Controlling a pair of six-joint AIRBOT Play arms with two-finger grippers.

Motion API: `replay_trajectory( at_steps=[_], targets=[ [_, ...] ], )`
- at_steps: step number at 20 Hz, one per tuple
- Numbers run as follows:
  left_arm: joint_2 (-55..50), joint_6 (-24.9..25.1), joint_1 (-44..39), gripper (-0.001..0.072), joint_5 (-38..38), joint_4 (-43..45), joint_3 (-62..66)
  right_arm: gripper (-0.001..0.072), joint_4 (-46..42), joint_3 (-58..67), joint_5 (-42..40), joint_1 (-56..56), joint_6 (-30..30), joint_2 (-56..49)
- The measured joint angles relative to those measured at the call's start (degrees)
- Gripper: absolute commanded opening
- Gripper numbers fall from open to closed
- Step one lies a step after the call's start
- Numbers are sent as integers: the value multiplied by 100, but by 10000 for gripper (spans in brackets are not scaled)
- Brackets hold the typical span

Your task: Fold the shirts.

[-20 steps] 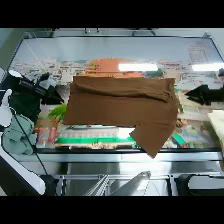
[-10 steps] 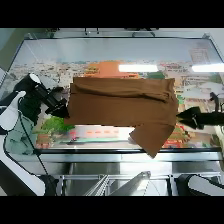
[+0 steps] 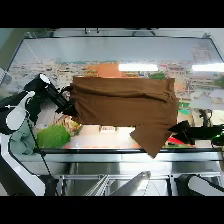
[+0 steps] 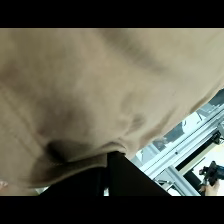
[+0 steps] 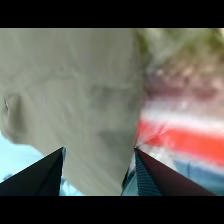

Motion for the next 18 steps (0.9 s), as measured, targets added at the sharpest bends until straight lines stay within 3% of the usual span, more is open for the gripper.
replay_trajectory(
  at_steps=[3, 4, 5, 6, 10, 18],
  targets=[
    [0, 79, -7, 24, 11, -61, 0, 493, -118, -155, -105, 369, 295, 4],
    [0, 116, -7, 24, 9, -76, -2, 347, -85, -203, -216, 573, 378, 4],
    [0, 131, -7, 24, 7, -83, -2, 128, -68, -240, -385, 787, 398, 0],
    [2, 160, -2, 24, 0, -94, -2, 22, 7, -273, -627, 1019, 398, -13],
    [28, 236, 153, 24, -116, -92, -2, 21, 581, -125, -1204, 1440, 94, 103],
    [691, 317, 1093, 24, -702, -179, -11, 20, 767, 304, 243, 92, -46, 1078]
  ],
)
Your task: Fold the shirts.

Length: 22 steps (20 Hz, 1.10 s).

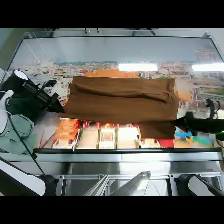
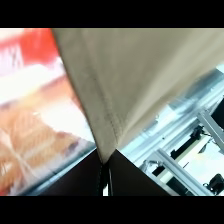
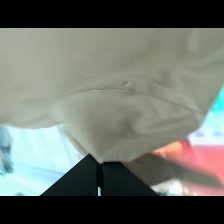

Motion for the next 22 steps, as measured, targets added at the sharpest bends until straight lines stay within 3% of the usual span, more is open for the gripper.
replay_trajectory(
  at_steps=[5, 10, 16, 22],
  targets=[
    [619, 68, 243, 24, -190, -2, -514, 21, 4, 50, 278, -304, -83, 398],
    [920, 221, 485, 24, -20, -243, -804, 21, 660, 155, -376, -140, -540, 278],
    [190, 302, 302, 24, 623, -1123, 557, 22, 1869, 1235, -1600, 774, -1453, -1071],
    [-1213, -17, -103, 27, 868, -1108, 2170, 22, 2186, 2656, -2317, 1513, -1746, -3010]
  ],
)
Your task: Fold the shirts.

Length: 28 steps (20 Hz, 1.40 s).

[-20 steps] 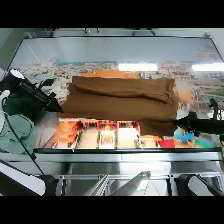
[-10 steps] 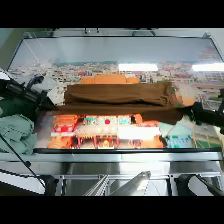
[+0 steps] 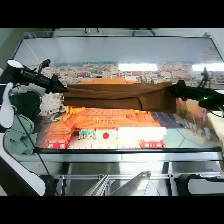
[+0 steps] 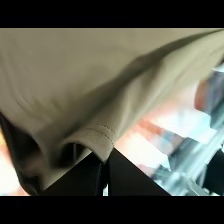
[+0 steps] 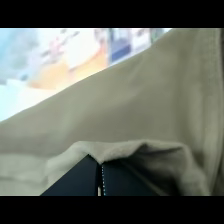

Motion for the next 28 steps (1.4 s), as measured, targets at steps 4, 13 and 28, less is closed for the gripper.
replay_trajectory(
  at_steps=[4, 13, 28],
  targets=[
    [-651, -339, -46, 228, -219, 372, 608, 137, -125, 319, -142, 63, -52, -634],
    [-638, -542, 463, 227, -398, -319, 822, 696, -1593, 1040, 647, -754, 247, -734],
    [-138, -629, -1768, -3, 1064, -131, 798, 22, -2094, 2013, 1427, 557, 1508, -1534]
  ],
)
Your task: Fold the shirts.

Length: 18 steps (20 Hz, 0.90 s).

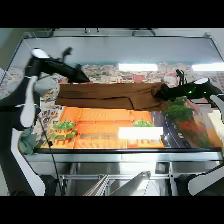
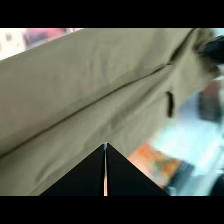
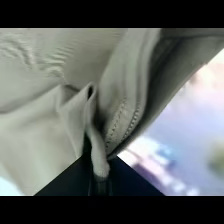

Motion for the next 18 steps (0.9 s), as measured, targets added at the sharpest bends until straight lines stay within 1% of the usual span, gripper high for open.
replay_trajectory(
  at_steps=[3, 5, 9, 12, 13, 15, 18],
  targets=[
    [-133, 4, -833, -2, 413, 850, -103, 22, 7, 358, 466, -15, 216, 177],
    [-299, 17, -1274, -2, 546, 1202, -138, 22, 11, 595, 831, -55, 341, 389],
    [-492, 13, -1860, -1, 651, 1355, -116, 22, 11, 1056, 1421, -94, 575, 870],
    [-514, -9, -2094, -2, 616, 1397, 79, 22, -4, 1399, 1827, -101, 774, 1211],
    [-455, -4, -2116, -3, 503, 1318, 133, 21, -42, 1471, 1930, -96, 852, 1311],
    [-90, 133, -2046, -3, 304, 643, 236, 22, -103, 1578, 2050, -26, 1005, 1526],
    [599, 433, -1626, 15, -92, -337, 260, 22, -140, 1644, 2022, 398, 1191, 1755]
  ],
)
